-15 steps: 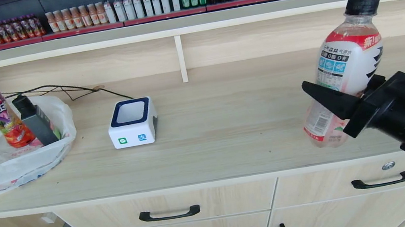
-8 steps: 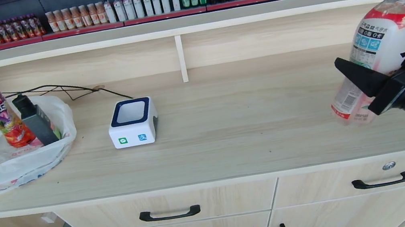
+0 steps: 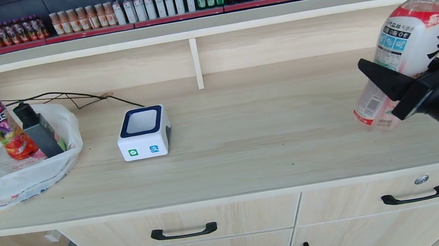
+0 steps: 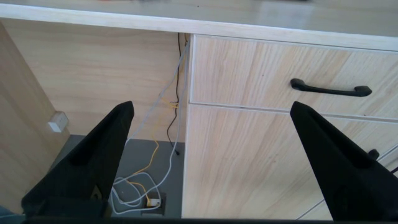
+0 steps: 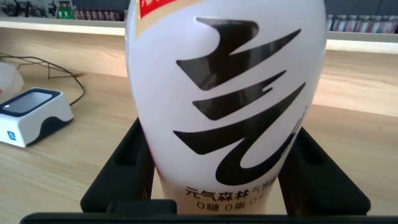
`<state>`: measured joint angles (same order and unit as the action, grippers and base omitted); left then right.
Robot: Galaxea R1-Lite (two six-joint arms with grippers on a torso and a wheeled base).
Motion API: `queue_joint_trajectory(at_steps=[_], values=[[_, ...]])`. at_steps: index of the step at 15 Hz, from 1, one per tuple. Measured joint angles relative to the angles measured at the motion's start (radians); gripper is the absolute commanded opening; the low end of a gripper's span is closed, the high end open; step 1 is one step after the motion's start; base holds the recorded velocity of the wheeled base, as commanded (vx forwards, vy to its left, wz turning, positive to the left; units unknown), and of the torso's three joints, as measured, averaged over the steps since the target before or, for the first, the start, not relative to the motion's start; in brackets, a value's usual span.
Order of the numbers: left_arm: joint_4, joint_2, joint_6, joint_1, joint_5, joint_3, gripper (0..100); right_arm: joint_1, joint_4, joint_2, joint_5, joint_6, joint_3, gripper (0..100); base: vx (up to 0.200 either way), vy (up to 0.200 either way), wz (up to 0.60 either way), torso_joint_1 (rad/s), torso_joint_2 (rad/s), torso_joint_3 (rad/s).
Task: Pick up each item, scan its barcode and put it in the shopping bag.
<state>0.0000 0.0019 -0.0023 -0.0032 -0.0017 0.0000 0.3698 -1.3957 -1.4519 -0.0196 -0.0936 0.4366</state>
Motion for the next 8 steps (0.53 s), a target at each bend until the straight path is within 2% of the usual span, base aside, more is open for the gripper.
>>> queue_joint_trajectory(at_steps=[7, 8], values=[[0.000, 0.000, 0.000, 0.001, 0.001, 0.000, 100, -0.002, -0.022, -0.008, -0.001, 0.018, 0.002, 0, 0.000, 0.000, 0.00, 0.000, 0.00, 0.000], [0.000, 0.000, 0.000, 0.001, 0.000, 0.000, 100, -0.001, -0.023, -0.008, 0.000, 0.025, 0.002, 0, 0.000, 0.200, 0.00, -0.012, -0.01, 0.002]])
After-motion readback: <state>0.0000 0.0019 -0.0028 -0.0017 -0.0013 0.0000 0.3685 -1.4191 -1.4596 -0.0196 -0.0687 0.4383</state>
